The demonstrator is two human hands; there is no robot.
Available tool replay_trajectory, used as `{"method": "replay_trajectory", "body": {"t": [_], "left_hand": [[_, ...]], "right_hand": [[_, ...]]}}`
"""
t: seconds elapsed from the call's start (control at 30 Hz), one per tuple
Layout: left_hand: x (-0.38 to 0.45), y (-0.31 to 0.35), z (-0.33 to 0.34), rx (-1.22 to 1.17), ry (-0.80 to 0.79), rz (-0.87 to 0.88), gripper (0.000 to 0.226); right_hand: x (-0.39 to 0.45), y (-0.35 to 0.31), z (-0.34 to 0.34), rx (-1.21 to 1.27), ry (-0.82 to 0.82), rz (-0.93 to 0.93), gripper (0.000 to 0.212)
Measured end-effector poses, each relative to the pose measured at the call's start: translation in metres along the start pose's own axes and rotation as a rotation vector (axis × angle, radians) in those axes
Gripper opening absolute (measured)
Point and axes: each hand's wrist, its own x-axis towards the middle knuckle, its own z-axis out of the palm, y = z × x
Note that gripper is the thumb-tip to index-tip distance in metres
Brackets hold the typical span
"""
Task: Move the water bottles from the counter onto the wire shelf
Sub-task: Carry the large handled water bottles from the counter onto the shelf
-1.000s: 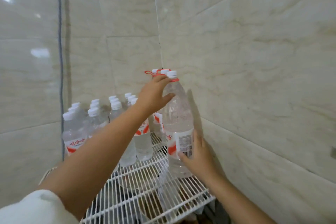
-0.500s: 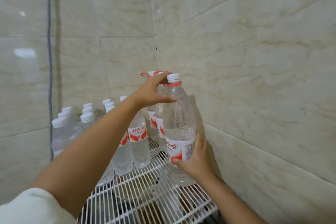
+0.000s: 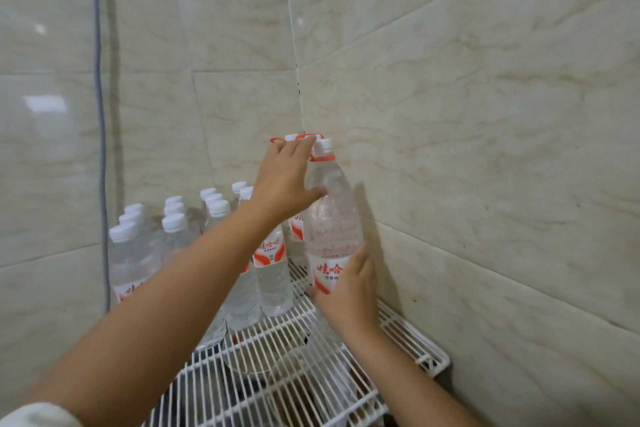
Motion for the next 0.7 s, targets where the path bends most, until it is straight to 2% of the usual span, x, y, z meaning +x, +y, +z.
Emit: {"method": "replay_trajectory", "body": {"t": [0.13,0.2,0.33,0.57,0.7], "left_hand": [[-0.035,-0.030,0.008,0.174,0.243,0.133,0.057],[-0.052,-0.053,0.019,0.292,0.189,0.115,0.054],[-0.091,-0.082,0.035,0.364,-0.035,-0.184,0.070],[-0.134,-0.113,0.052,0.443,-0.055,-0.299,0.071],[-0.140,-0.120,0.051,0.496,-0.108,-0.340,0.071]], "right_hand": [[0.008,-0.011,0.016,-0.096,0.112,0.076,0.115],[0.013,-0.008,0.016,-0.099,0.130,0.052,0.113],[0.022,0.014,0.008,-0.003,0.112,-0.030,0.108],[0.033,0.035,-0.012,0.060,-0.032,-0.135,0.104],[0.023,0.029,-0.003,0.019,0.055,-0.111,0.101]]}}
